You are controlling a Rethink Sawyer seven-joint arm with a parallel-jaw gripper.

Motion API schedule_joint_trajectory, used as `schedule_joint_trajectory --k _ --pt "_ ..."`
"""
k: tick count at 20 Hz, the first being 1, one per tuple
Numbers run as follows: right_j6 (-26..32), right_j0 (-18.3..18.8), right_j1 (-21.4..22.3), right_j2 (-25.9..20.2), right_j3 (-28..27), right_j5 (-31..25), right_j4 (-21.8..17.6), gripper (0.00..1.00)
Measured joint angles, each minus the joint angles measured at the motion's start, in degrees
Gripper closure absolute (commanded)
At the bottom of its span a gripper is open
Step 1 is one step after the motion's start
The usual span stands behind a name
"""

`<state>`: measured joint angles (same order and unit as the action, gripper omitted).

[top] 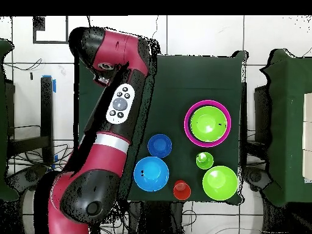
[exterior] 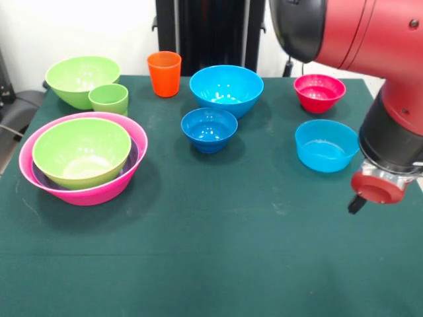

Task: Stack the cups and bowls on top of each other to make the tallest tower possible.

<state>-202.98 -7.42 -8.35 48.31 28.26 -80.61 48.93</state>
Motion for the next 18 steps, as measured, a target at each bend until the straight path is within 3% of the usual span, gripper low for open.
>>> schedule_joint_trajectory --k 8,18 --pt "0.0 -0.3 0.4 0.9 0.2 -1.1 1.4 0.0" --pt "0.0 -2.4 4.5 0.9 6.5 -1.1 1.2 0.0"
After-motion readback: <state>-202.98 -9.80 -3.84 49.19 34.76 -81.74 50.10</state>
